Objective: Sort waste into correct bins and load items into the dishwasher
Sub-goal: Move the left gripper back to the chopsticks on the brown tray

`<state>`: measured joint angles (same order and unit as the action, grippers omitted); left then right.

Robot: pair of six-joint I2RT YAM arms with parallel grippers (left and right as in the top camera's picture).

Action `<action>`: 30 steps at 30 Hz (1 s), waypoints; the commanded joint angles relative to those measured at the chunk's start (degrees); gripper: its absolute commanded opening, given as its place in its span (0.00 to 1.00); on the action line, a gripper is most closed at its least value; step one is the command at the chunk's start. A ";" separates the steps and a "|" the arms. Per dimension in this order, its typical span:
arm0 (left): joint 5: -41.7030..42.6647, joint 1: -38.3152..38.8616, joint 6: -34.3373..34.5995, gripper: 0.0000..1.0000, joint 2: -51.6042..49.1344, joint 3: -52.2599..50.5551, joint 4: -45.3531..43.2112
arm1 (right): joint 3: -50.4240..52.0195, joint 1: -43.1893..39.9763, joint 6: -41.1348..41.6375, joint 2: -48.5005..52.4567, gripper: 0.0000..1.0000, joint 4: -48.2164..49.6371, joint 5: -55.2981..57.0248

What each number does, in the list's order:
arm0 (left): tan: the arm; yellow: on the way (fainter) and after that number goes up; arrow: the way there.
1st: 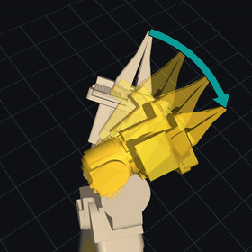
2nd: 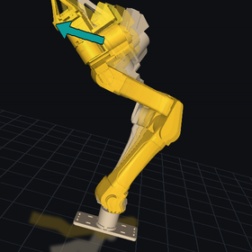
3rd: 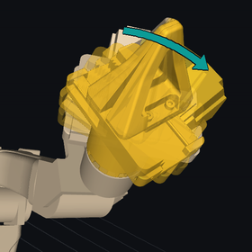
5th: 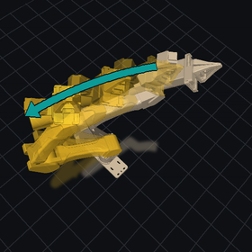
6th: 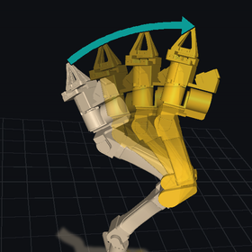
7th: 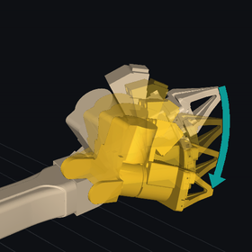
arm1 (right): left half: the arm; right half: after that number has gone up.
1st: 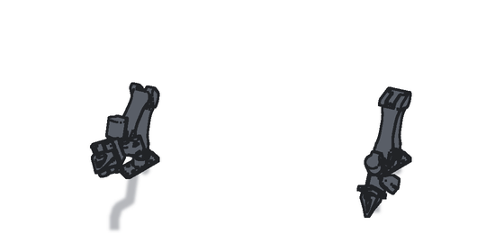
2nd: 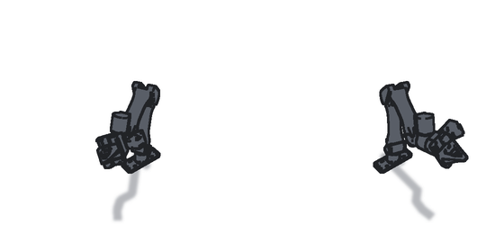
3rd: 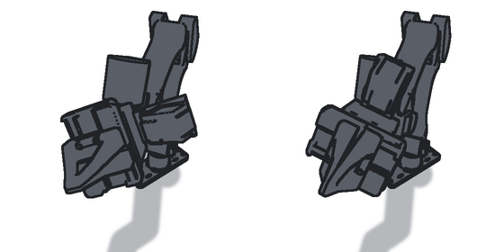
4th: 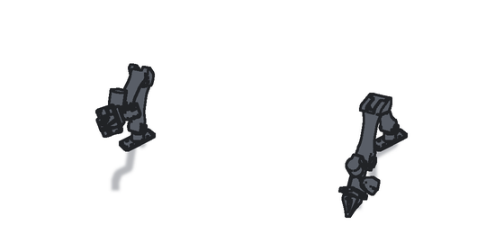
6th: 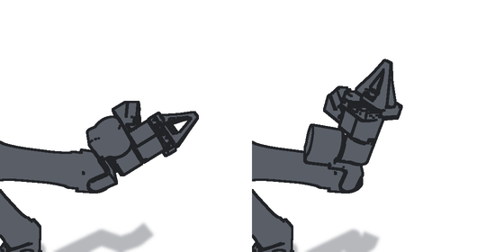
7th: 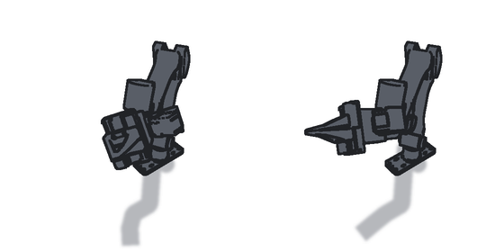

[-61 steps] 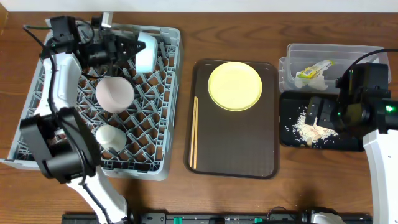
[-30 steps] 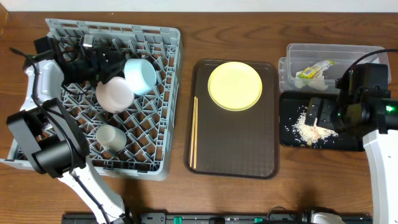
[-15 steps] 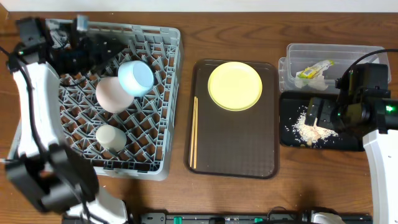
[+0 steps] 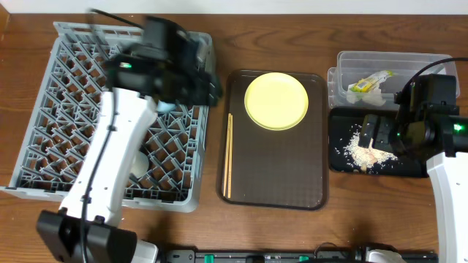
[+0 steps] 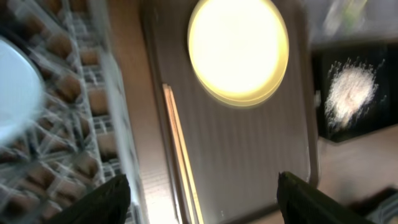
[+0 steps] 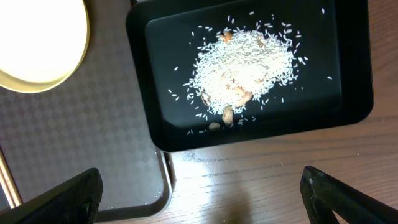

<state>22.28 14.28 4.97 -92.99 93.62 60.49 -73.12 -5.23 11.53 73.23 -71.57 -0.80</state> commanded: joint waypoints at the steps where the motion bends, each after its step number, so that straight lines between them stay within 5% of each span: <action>1: -6.95 6.69 9.68 0.76 -1.51 -3.72 3.52 | -0.68 -0.22 0.42 -0.15 0.99 -0.04 0.35; 10: -16.83 16.92 27.04 0.80 -1.51 -17.20 1.77 | -0.68 -0.22 0.42 -0.15 0.99 -0.09 0.33; 30: -17.46 25.44 29.42 0.76 -1.53 -37.22 -25.88 | -0.68 -0.22 0.46 -0.15 0.99 -0.28 0.31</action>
<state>5.85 39.59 33.50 -94.00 57.98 35.55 -73.12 -5.23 11.53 73.23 -71.81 -0.80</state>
